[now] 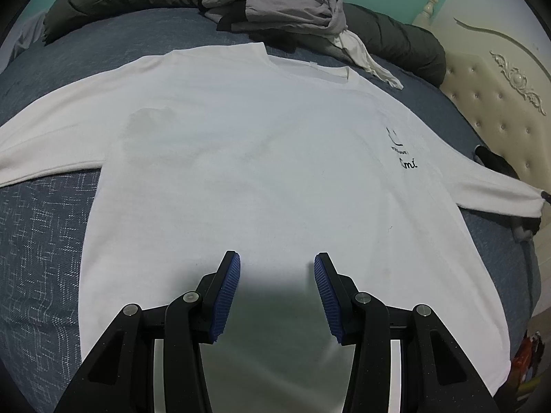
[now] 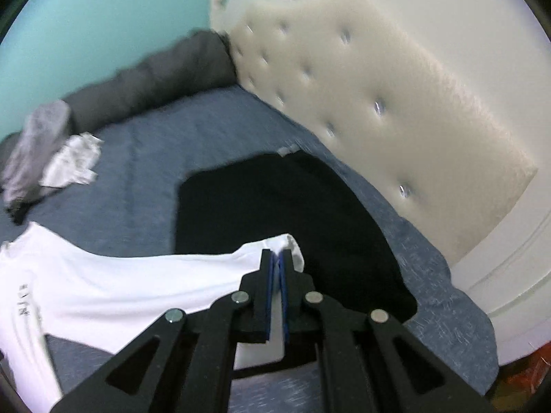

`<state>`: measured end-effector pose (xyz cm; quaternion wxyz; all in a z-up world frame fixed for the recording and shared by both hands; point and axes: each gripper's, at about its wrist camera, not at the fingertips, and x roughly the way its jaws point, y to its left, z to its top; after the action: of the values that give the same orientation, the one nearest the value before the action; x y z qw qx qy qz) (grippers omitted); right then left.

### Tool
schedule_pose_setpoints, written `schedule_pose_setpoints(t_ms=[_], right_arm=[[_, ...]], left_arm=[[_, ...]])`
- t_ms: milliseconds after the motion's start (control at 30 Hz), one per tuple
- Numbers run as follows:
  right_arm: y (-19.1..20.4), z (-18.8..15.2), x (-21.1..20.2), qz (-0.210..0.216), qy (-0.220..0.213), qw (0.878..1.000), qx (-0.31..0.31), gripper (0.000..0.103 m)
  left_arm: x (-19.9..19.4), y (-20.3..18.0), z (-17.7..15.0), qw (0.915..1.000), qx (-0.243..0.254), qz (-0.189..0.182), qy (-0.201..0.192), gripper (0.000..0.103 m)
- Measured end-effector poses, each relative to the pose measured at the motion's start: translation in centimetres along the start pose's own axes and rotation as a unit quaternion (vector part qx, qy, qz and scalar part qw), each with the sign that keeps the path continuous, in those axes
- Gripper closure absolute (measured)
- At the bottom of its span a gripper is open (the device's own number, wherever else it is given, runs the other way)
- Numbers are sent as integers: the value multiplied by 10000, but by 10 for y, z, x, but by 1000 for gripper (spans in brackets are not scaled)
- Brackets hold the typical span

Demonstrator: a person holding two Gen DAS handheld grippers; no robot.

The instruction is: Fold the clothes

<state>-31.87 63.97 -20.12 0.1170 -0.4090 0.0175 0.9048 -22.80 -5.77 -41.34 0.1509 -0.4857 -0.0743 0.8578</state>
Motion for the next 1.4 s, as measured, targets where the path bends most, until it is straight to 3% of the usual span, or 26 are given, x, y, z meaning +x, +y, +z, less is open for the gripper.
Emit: schedule_pose_setpoints(t_ms=[133, 200, 267, 367, 433, 467, 600, 767, 800, 833, 900, 1133, 1400], right_arm=[[2, 4, 31, -288, 396, 9988, -66, 100], [0, 1, 39, -59, 539, 9985, 26, 99], [-2, -3, 41, -133, 535, 9985, 52, 97], [-18, -9, 31, 205, 344, 9982, 450, 85], [-29, -17, 21, 488, 213, 9957, 755, 60], [-34, -23, 17, 674, 168, 9933, 922, 57], [-47, -42, 4, 1267, 74, 9830, 1326, 57], [-45, -51, -1, 1337, 33, 9816, 1363, 57], [-42, -50, -2, 1243, 42, 9838, 1292, 59], [-39, -49, -2, 1148, 53, 9858, 1220, 78], [-32, -46, 3, 970, 150, 9896, 1051, 98], [-30, -26, -12, 488, -288, 9952, 796, 102], [-40, 2, 9, 11, -52, 9982, 604, 102]], left_arm=[[3, -1, 2, 10000, 31, 26, 16, 54], [4, 0, 2, 10000, 30, 29, 29, 54], [6, -1, 2, 10000, 26, 25, 55, 54], [7, -2, 2, 10000, 31, 28, 64, 54], [7, -2, 2, 10000, 35, 24, 60, 54], [7, -3, 2, 10000, 35, 20, 57, 54], [6, -3, 2, 10000, 24, -4, 44, 54], [6, -5, 1, 10000, 28, -17, 42, 54], [5, -4, 1, 10000, 25, -20, 39, 54], [5, -4, 0, 10000, 22, -24, 38, 54], [5, -3, 1, 10000, 15, -24, 39, 54], [6, -3, 2, 10000, 11, -29, 32, 54], [7, -3, 2, 10000, 62, -7, 38, 54]])
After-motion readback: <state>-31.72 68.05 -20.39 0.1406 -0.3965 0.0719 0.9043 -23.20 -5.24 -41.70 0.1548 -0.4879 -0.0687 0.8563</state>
